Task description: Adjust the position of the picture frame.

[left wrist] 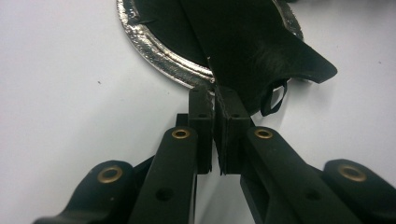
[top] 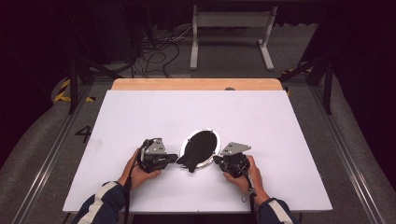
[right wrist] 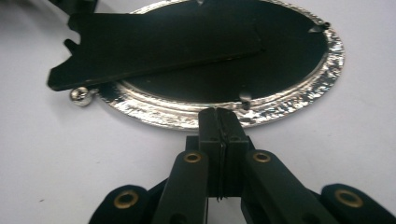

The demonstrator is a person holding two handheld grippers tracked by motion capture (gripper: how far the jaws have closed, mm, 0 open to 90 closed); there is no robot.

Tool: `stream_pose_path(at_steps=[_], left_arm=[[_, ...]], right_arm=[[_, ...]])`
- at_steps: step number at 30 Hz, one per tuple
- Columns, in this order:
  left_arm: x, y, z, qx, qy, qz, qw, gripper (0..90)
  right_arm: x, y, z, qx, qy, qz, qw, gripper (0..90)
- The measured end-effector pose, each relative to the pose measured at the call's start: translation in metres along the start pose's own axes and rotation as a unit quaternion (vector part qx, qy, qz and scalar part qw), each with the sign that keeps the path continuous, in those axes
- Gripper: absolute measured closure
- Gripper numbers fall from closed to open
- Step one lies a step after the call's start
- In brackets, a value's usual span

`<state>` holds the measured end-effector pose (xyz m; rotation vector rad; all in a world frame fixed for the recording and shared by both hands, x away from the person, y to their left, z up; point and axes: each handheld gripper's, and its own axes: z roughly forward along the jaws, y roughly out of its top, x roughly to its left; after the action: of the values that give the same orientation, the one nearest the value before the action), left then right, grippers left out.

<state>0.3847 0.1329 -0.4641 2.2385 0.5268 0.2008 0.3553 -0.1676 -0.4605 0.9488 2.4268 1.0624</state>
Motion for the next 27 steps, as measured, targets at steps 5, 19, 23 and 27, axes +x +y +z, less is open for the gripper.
stream_pose_path(at_steps=[5, 19, 23, 27], left_arm=[[0.002, 0.000, 0.003, 0.003, -0.005, -0.007, 1.0000, 85.8], [-0.007, 0.004, 0.009, 0.010, -0.024, 0.001, 0.9996, 90.0], [-0.012, 0.006, 0.012, 0.010, -0.029, 0.000, 0.9995, 90.0], [-0.017, 0.009, 0.015, 0.013, -0.034, 0.002, 0.9993, 90.0]], right_arm=[[0.009, 0.001, 0.001, 0.003, 0.014, -0.008, 0.9999, 90.0], [0.005, -0.004, -0.004, -0.001, 0.017, 0.002, 0.9999, 90.0], [-0.001, -0.005, -0.006, 0.001, 0.013, 0.010, 0.9999, 90.0], [-0.009, -0.007, -0.008, 0.000, 0.007, 0.022, 0.9997, 90.0]])
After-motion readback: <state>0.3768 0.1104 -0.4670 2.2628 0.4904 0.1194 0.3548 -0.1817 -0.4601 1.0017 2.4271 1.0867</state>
